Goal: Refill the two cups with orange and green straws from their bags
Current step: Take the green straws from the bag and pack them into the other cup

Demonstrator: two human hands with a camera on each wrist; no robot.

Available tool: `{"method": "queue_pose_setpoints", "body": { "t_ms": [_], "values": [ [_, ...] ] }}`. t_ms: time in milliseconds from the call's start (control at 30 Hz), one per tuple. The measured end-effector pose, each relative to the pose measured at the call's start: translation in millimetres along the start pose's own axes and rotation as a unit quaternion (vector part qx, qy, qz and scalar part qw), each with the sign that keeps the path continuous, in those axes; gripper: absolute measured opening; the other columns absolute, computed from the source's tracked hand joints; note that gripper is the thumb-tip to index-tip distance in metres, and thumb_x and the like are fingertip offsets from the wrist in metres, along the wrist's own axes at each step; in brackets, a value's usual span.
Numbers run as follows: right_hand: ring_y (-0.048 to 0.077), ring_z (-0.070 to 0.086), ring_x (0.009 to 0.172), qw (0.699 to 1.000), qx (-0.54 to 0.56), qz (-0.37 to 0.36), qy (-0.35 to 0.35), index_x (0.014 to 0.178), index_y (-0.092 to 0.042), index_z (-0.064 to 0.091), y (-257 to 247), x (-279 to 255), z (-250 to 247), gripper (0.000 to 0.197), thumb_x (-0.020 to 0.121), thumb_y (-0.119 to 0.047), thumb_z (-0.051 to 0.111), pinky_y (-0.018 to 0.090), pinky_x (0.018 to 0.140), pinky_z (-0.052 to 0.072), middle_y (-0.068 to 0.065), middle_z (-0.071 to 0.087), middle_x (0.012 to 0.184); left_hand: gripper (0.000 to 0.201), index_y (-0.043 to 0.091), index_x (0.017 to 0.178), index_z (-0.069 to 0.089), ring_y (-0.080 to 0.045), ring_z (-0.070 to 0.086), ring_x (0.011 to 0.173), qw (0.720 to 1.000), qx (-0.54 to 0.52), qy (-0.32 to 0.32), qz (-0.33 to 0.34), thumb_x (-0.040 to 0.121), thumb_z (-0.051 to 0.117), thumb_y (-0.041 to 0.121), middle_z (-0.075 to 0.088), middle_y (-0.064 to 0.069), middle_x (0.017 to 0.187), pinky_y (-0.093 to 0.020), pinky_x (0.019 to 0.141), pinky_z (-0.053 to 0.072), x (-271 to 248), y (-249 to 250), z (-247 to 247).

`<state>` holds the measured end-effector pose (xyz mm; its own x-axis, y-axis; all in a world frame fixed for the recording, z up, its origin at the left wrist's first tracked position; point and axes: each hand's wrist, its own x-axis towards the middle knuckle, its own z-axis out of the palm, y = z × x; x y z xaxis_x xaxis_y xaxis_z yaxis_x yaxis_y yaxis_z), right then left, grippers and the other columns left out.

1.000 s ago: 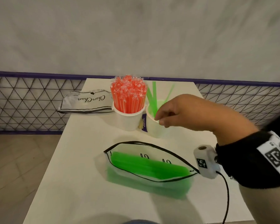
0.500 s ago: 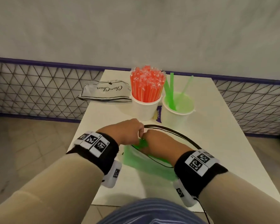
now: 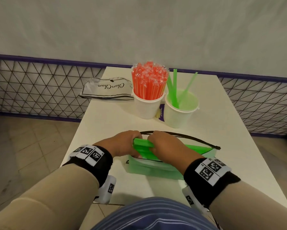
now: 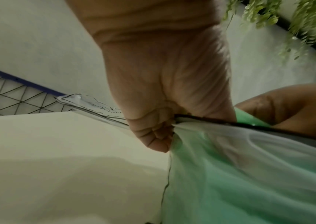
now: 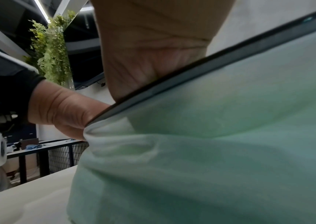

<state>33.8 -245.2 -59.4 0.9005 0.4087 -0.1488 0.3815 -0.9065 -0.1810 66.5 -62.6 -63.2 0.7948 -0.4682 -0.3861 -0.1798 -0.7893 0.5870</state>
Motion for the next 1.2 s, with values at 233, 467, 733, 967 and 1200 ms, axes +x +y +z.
{"method": "queue_pose_setpoints", "body": {
  "t_ms": [233,467,733,967,1200],
  "values": [
    [0.027,0.057,0.094,0.999,0.042,0.011,0.015,0.106,-0.016,0.054,-2,-5,-14,0.017,0.092,-0.026,0.055,0.033,0.069,0.039,0.005,0.059,0.105,0.042,0.021,0.099,0.060,-0.017,0.058,0.093,0.994,-0.109,0.015,-0.008,0.067,0.087,0.014,0.062,0.005,0.096,-0.026,0.076,0.046,0,-1,1],
    [0.025,0.060,0.081,0.974,0.220,0.043,0.031,0.101,-0.015,0.051,-4,-7,-81,0.014,0.095,-0.026,0.057,0.040,0.070,0.049,0.005,0.060,0.090,0.025,0.028,0.086,0.067,-0.008,0.044,0.118,1.000,-0.014,0.006,0.021,0.070,0.083,0.038,0.046,0.013,0.131,-0.022,0.095,0.032,11,16,-16],
    [0.013,0.064,0.083,0.848,0.465,0.041,0.250,0.093,-0.027,0.057,20,-20,-180,0.006,0.095,-0.022,0.055,0.035,0.083,0.048,-0.007,0.067,0.078,0.032,0.019,0.118,0.059,-0.018,0.057,0.112,0.984,-0.048,0.142,0.092,0.088,0.067,0.019,0.057,0.001,0.125,-0.027,0.091,0.044,46,72,-33],
    [0.004,0.059,0.081,0.681,0.521,0.064,0.511,0.096,-0.023,0.052,60,15,-199,0.006,0.096,-0.017,0.052,0.023,0.078,0.045,-0.007,0.062,0.084,0.063,0.021,0.154,0.020,-0.029,0.024,0.144,0.987,0.123,0.079,0.067,0.097,0.049,0.020,0.008,-0.018,0.159,-0.032,0.114,0.025,95,104,-23],
    [0.010,0.050,0.071,0.687,0.529,0.209,0.452,0.100,-0.020,0.053,108,57,-128,0.004,0.096,-0.021,0.053,0.026,0.069,0.042,-0.006,0.055,0.080,0.055,0.011,0.149,0.031,-0.024,0.020,0.146,0.979,0.158,0.075,0.103,0.097,0.049,0.013,0.021,-0.011,0.157,-0.030,0.115,0.021,108,110,-12]
  ]
}}
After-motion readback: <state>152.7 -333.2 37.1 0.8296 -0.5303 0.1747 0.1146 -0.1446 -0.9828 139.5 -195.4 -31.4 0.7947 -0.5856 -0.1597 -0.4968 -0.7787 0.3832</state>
